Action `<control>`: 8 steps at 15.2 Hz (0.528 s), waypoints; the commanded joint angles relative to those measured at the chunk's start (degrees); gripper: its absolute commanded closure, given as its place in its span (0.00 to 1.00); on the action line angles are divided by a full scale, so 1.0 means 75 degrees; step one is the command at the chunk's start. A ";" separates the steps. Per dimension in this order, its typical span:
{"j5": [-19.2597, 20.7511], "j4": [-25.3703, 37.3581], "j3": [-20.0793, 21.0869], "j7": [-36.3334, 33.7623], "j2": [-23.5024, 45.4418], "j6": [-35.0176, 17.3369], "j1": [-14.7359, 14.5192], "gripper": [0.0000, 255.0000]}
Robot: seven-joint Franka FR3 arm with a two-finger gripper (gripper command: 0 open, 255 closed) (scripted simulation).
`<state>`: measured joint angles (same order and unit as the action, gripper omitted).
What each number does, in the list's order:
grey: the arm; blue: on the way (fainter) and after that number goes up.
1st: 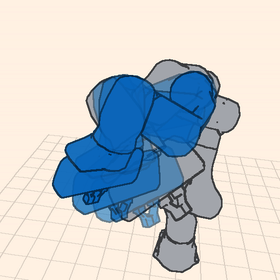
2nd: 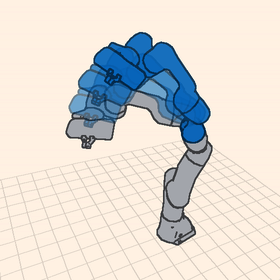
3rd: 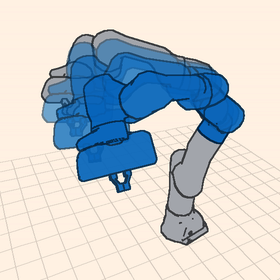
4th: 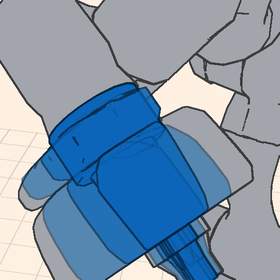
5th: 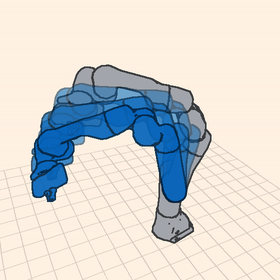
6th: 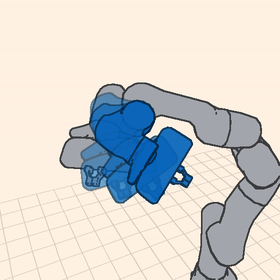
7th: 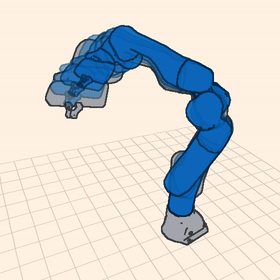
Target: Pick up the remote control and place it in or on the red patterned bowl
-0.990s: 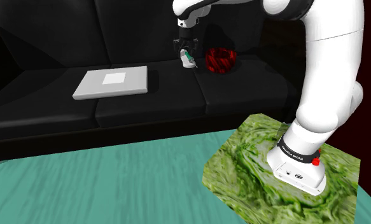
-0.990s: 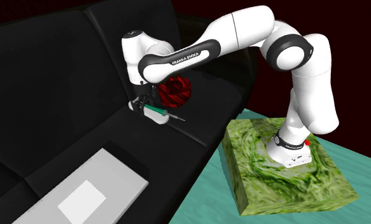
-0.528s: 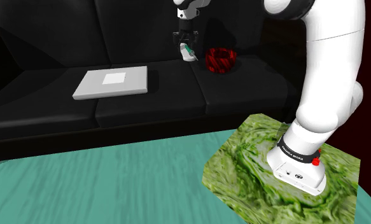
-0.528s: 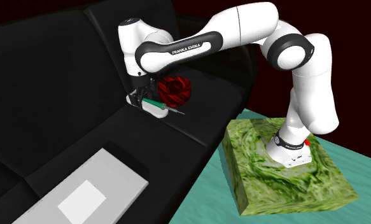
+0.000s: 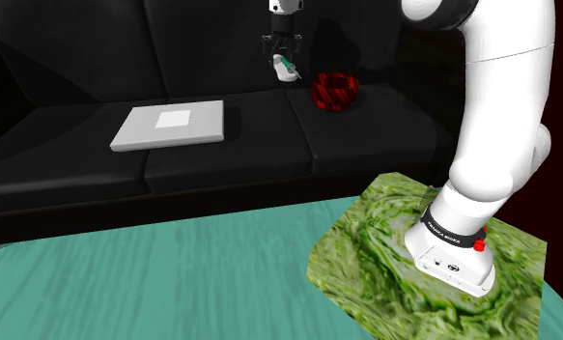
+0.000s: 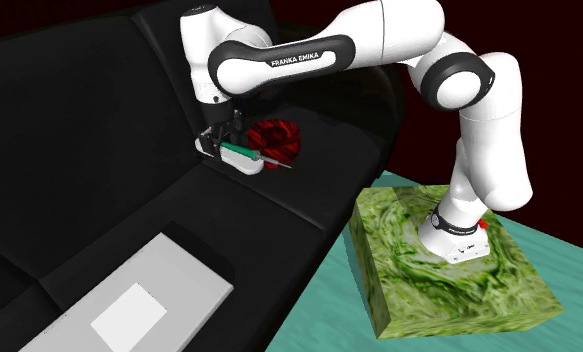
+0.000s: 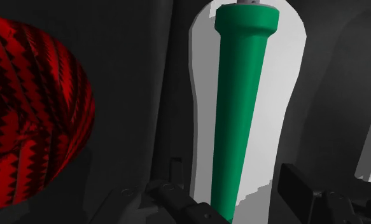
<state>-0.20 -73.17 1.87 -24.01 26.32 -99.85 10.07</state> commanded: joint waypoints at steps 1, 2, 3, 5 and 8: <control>0.0001 0.0261 0.0000 -0.0003 0.0028 0.0233 -0.0002 1.00; 0.0002 0.0313 0.0001 -0.0004 0.0031 0.0282 -0.0003 1.00; -0.0020 0.0035 -0.0034 0.0138 -0.0156 0.0194 0.0106 1.00; -0.0060 -0.0465 -0.0109 0.0427 -0.0500 0.0041 0.0323 1.00; -0.0115 -0.1084 -0.0242 0.0877 -0.0938 -0.0131 0.0638 1.00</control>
<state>-0.92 -79.94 0.39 -18.62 20.26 -100.46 14.06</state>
